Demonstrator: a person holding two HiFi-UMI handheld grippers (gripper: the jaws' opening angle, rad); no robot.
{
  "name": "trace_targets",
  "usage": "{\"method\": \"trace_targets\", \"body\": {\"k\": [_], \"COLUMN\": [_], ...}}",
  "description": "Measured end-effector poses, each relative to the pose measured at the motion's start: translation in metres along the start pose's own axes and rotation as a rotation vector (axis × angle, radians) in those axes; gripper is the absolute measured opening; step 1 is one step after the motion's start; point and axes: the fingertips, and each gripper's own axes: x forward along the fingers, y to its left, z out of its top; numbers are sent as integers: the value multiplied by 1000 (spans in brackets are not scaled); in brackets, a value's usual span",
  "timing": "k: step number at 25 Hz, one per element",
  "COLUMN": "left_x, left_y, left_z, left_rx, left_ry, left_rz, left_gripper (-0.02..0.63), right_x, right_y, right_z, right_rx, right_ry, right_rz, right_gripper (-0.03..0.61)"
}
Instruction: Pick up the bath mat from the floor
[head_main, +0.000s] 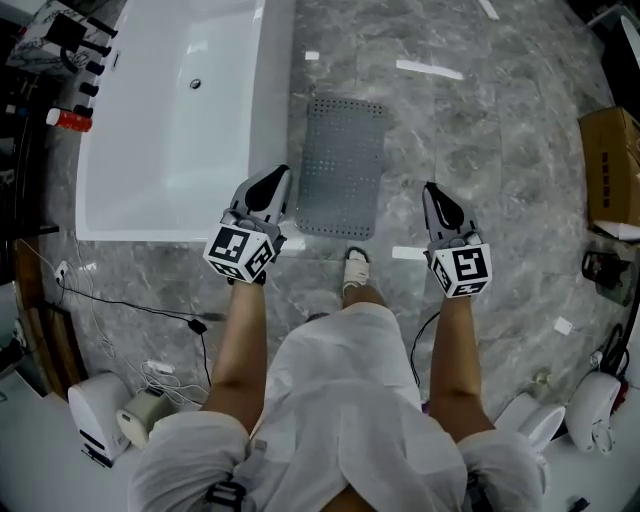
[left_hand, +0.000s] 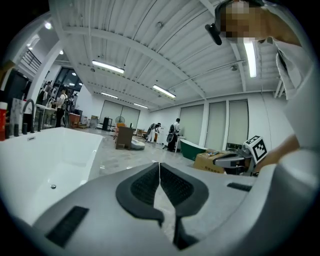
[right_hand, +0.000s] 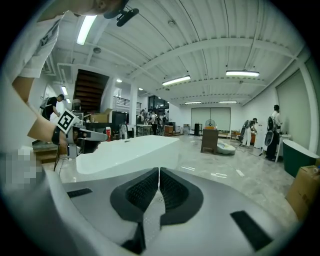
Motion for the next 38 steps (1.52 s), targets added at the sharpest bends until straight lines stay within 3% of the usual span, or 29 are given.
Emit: {"method": "trace_targets", "body": {"k": [12,18,24,34,38], "left_x": [77,102,118,122,118], "left_y": [18,38,55,80,86], "left_z": [-222,-321,-392,-485,-515], "left_rx": [-50,-61,-30,-23,-46], "left_ry": [122,136,138,256,333], "left_rz": [-72,-76,-92,-122,-142], "left_gripper": [12,12,12,12,12], "right_x": [79,122,156,186,188], "right_y": [8,7,14,40,48], "right_z": [-199,-290,-373,-472,-505], "right_rx": [33,14,30,14,3], "right_ry": [92,107,122,232,330], "right_rz": [57,78,85,193,245], "right_gripper": [31,31,31,32,34]}}
